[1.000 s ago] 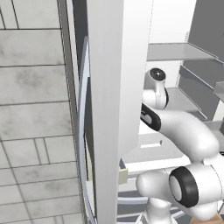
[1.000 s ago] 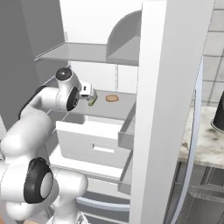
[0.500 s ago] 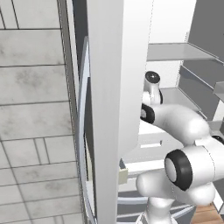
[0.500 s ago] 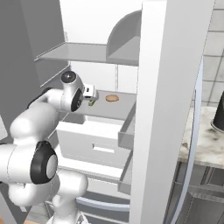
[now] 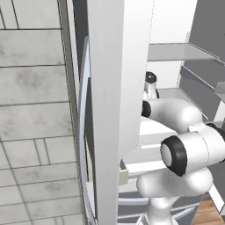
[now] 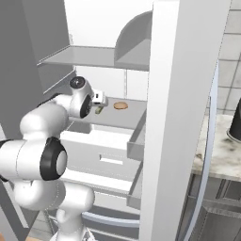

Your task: Pick the egg and butter from the fridge and place them by the bowl for mixing.

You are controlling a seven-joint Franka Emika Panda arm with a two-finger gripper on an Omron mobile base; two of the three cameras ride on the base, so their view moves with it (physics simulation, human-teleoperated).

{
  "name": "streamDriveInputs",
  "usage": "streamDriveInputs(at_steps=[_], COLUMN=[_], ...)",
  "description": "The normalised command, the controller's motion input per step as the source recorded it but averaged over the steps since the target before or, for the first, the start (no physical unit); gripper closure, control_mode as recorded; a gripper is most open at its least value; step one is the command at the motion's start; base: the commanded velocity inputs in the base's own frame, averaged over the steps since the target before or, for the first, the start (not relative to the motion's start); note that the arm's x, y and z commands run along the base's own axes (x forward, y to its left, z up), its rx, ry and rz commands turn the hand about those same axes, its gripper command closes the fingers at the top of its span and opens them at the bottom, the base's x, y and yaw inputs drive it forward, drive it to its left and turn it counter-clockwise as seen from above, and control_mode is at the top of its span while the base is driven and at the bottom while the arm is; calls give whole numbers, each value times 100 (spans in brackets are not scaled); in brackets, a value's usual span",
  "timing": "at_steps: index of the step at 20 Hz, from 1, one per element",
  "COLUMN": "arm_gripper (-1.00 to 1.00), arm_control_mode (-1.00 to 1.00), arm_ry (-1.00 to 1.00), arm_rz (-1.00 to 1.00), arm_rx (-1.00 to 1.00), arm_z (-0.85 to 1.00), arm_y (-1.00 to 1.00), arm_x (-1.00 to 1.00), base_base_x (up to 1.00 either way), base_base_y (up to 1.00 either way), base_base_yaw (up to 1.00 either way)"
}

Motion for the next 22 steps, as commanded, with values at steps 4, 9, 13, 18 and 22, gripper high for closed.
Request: streamDriveInputs(at_steps=[4,9,13,18,22], arm_gripper=[-100,-100,-100,-100,-100], arm_control_mode=[-100,-100,-100,-100,-100], arm_ry=[1,0,3,4,4], arm_rz=[0,0,-3,-6,-4], arm_rx=[6,8,1,0,0], arm_z=[-12,-17,-23,-15,-7], arm_y=[0,0,0,0,0], arm_x=[30,12,22,34,42], base_base_x=[0,0,0,0,0], base_base_y=[0,0,0,0,0], base_base_yaw=[0,0,0,0,0])
